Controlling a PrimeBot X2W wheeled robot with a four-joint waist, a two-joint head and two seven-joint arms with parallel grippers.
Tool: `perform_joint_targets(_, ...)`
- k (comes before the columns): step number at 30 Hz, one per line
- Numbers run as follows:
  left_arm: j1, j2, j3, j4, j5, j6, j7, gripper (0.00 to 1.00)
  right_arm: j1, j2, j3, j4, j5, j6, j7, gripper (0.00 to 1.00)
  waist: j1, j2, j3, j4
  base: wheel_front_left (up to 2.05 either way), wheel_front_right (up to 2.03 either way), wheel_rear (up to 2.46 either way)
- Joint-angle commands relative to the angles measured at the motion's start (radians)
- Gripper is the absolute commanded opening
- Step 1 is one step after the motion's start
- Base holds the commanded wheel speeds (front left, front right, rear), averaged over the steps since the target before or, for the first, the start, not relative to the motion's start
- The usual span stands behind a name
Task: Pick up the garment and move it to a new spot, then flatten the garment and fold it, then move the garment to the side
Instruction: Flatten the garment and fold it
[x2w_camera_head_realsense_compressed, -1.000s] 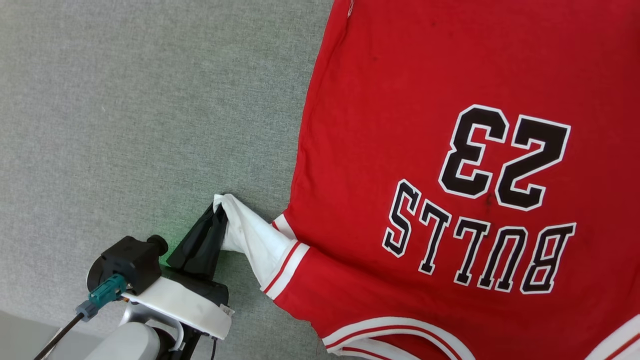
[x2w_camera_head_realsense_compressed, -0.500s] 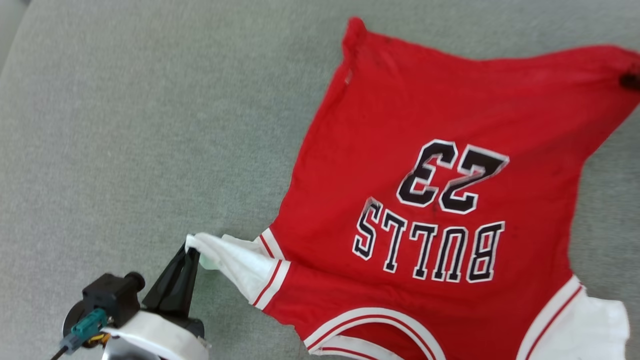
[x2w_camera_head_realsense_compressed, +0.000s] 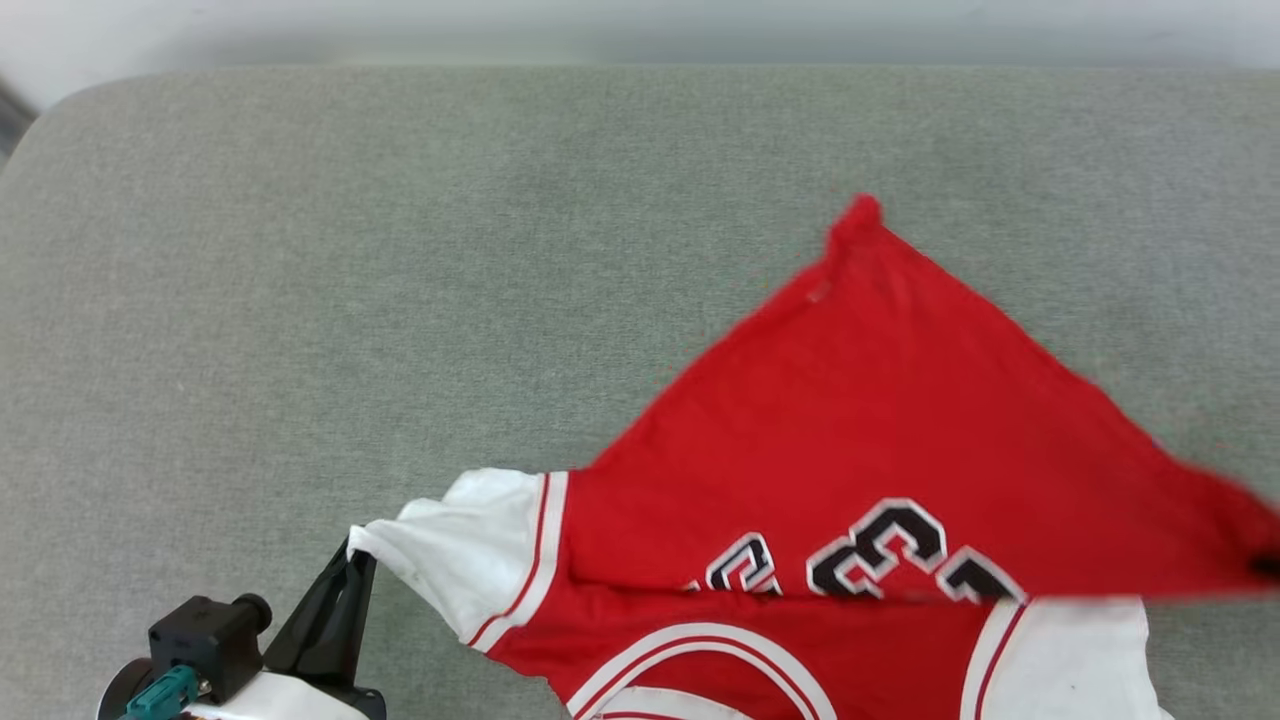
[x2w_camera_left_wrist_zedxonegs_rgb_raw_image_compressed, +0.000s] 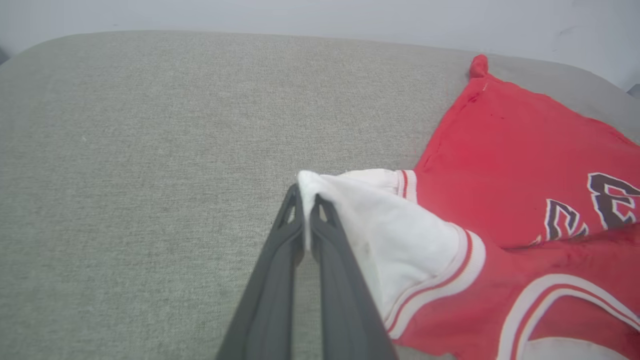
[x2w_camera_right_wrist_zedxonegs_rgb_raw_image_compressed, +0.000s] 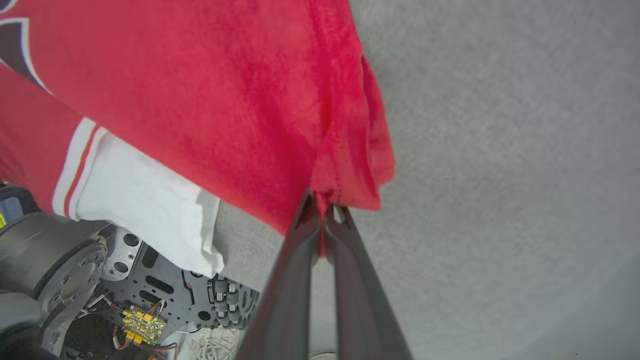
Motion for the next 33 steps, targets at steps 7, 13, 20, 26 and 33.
perform_joint_targets(7, 0.001, 0.010, -0.004, -0.026, 0.011, 0.017, 0.013, 0.00, 0.292, 0.032, -0.012, 0.080, 0.040, -0.001, -0.122, 0.00, 0.0001, -0.0001, 0.008, -0.005, 0.00, 0.00, 0.00)
perform_joint_targets(13, -0.003, 0.009, -0.009, -0.027, 0.013, 0.022, 0.019, 0.00, 0.395, 0.095, -0.056, 0.134, 0.026, -0.001, -0.180, 0.10, 0.0001, -0.0001, 0.006, -0.006, 0.00, 0.00, 0.00)
perform_joint_targets(20, 0.015, 0.010, -0.008, -0.035, 0.010, 0.032, 0.018, 0.00, 0.310, 0.068, -0.235, 0.027, 0.020, -0.001, -0.223, 1.00, 0.0001, -0.0001, -0.016, -0.016, 0.00, 0.00, 0.00)
perform_joint_targets(26, -0.011, -0.002, -0.024, -0.046, 0.021, 0.033, 0.024, 0.00, 0.177, 0.034, -0.353, -0.098, -0.014, -0.001, -0.161, 1.00, 0.0001, -0.0001, -0.007, -0.004, 0.00, 0.00, 0.00)
perform_joint_targets(33, -0.066, -0.025, -0.048, -0.045, 0.038, 0.011, 0.032, 0.00, -0.034, 0.037, -0.298, -0.186, -0.098, -0.001, 0.108, 1.00, 0.0001, -0.0001, 0.038, 0.044, 0.00, 0.00, 0.00)
